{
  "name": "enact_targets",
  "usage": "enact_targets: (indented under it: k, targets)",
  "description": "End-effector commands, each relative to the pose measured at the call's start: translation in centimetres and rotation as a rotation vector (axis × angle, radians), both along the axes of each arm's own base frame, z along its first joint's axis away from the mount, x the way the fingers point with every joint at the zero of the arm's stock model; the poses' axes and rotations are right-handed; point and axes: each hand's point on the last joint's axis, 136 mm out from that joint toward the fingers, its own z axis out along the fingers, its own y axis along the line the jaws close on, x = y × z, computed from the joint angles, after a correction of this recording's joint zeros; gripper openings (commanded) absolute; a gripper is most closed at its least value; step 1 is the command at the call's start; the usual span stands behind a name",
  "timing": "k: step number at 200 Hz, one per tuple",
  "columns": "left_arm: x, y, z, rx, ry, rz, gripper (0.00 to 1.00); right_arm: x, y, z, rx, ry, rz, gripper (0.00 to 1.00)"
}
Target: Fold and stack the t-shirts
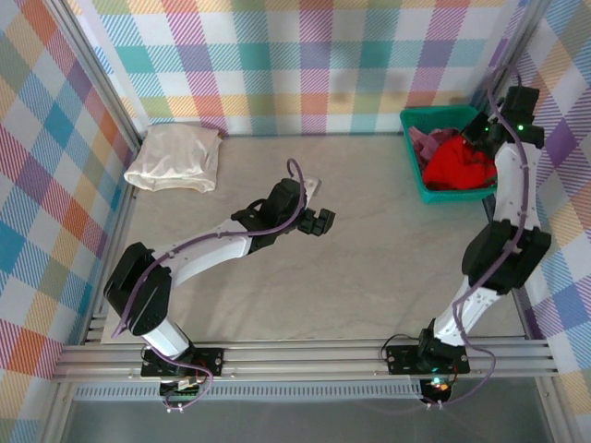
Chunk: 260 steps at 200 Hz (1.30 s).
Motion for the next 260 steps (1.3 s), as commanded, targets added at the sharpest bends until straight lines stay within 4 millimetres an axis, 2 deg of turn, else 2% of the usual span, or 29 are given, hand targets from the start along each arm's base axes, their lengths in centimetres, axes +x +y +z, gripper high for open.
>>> enact_targets:
  k: [1,15,33,58,74,99,117,131,142,151,154,179,184,195,208,217,229,246,260]
  targets:
    - [0.0,0.5,4.4,-0.078,-0.075,0.021,1.00,-0.2,1.0,5.2,-0.025,-0.156,0.005,0.00]
    - [-0.2,0.7,5.7,-0.097,-0.093,0.018,1.00,-0.8,2.0,7.9,-0.052,-0.201,0.036,0.00]
    - [-0.6,1.0,7.8,-0.128,-0.125,0.014,1.00,-2.0,4.1,12.7,-0.106,-0.272,0.087,0.00]
    - [-1.6,2.0,11.4,-0.190,-0.195,0.009,1.00,-4.5,8.4,19.5,-0.205,-0.388,0.179,0.00]
    - [-2.2,2.8,13.3,-0.222,-0.244,0.009,1.00,-6.4,11.4,23.0,-0.228,-0.461,0.251,0.00]
    - [-3.3,3.7,15.4,-0.251,-0.287,0.000,1.00,-9.5,16.5,26.7,-0.254,-0.552,0.357,0.00]
    - [-4.1,4.5,16.5,-0.262,-0.311,-0.004,1.00,-11.6,21.0,27.4,-0.242,-0.594,0.469,0.00]
    - [-4.6,5.6,17.0,-0.260,-0.331,0.014,1.00,-12.4,24.6,26.2,-0.234,-0.589,0.550,0.00]
    - [-5.1,6.6,16.9,-0.247,-0.346,0.027,1.00,-12.5,27.1,24.3,-0.207,-0.563,0.595,0.00]
    - [-5.5,7.6,16.5,-0.233,-0.355,0.047,1.00,-11.9,29.3,21.2,-0.173,-0.513,0.634,0.00]
    - [-5.6,8.0,16.4,-0.231,-0.355,0.054,1.00,-11.8,30.0,20.7,-0.161,-0.515,0.643,0.00]
    - [-6.4,10.9,13.6,-0.189,-0.319,0.101,0.96,-8.5,34.5,10.4,-0.061,-0.337,0.664,0.00]
    - [-6.4,11.4,12.9,-0.183,-0.307,0.113,0.96,-7.9,35.5,8.4,-0.034,-0.296,0.677,0.09]
    - [-6.6,12.3,11.1,-0.170,-0.278,0.123,0.95,-6.6,37.5,4.8,0.012,-0.189,0.724,0.19]
    - [-6.5,12.5,8.8,-0.150,-0.241,0.108,0.94,-5.8,39.2,2.6,0.031,-0.097,0.781,0.29]
    - [-6.4,12.1,7.1,-0.122,-0.211,0.093,0.93,-5.6,39.5,2.0,0.032,-0.076,0.790,0.30]
    - [-6.2,10.9,4.8,-0.082,-0.155,0.042,0.93,-5.6,39.2,2.3,0.019,-0.101,0.786,0.35]
    - [-5.5,9.1,1.7,-0.047,-0.076,-0.011,0.92,-6.1,37.4,2.6,-0.007,-0.128,0.749,0.39]
    - [-4.8,7.6,-0.6,-0.028,-0.031,-0.043,0.92,-6.6,35.2,1.1,0.028,-0.113,0.707,0.40]
